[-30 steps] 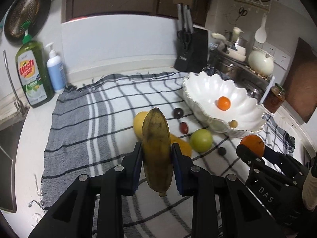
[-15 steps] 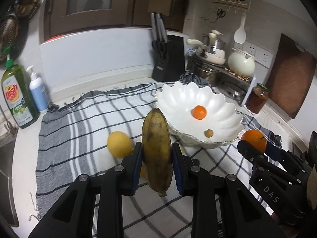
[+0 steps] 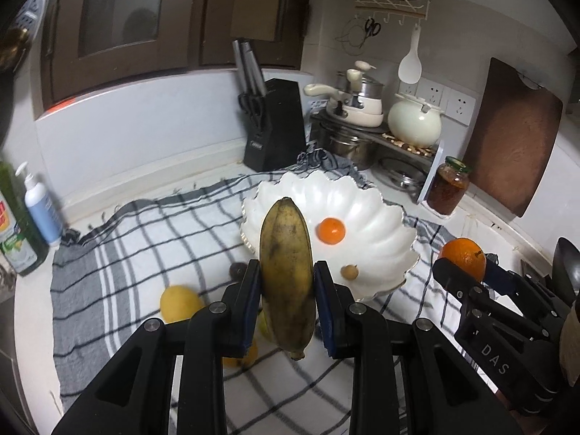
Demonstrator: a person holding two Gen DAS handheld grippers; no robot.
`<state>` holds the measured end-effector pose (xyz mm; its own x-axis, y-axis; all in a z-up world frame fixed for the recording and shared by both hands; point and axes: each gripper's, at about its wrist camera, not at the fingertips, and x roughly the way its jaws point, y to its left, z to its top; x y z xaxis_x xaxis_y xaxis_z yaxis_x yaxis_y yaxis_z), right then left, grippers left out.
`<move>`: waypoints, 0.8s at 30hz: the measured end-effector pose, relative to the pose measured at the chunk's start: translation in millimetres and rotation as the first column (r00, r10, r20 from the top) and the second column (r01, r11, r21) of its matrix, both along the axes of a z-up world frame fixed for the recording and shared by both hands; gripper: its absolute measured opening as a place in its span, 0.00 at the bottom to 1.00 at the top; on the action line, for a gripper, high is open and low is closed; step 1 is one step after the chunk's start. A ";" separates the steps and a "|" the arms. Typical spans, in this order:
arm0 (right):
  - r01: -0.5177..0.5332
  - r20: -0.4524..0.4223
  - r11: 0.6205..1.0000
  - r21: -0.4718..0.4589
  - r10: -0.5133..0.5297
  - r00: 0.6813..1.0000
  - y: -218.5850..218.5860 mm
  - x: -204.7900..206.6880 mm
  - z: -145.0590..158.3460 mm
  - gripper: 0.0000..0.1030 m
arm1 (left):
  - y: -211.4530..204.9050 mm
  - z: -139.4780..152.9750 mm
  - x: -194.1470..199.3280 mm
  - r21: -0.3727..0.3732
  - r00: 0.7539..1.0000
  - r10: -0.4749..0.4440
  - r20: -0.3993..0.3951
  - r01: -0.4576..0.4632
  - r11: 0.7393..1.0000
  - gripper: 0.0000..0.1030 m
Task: Organize fruits
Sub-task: 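Grasp the large orange with the right gripper while the left carries the banana toward the bowl, then carry the banana and orange over the white bowl and open both grippers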
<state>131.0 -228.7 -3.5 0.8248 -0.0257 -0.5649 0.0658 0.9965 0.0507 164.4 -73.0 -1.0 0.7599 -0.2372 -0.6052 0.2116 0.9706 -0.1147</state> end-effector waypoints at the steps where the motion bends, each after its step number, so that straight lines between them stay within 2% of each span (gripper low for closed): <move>1: 0.002 0.001 1.000 0.000 -0.002 1.000 -1.2 1.5 0.5 0.46 | -2.2 1.5 3.2 0.002 1.000 -0.007 0.002 0.007 1.000 0.28; 11: 0.032 0.007 0.999 -0.008 -0.032 0.999 -14.5 27.7 5.0 0.46 | -18.3 10.9 40.6 0.017 0.997 -0.068 0.022 0.068 0.998 0.28; 24: 0.035 -0.045 0.999 -0.004 -0.036 0.998 -17.6 77.4 -18.8 0.46 | -22.2 -15.3 93.2 0.021 0.995 -0.096 -0.032 0.097 0.995 0.28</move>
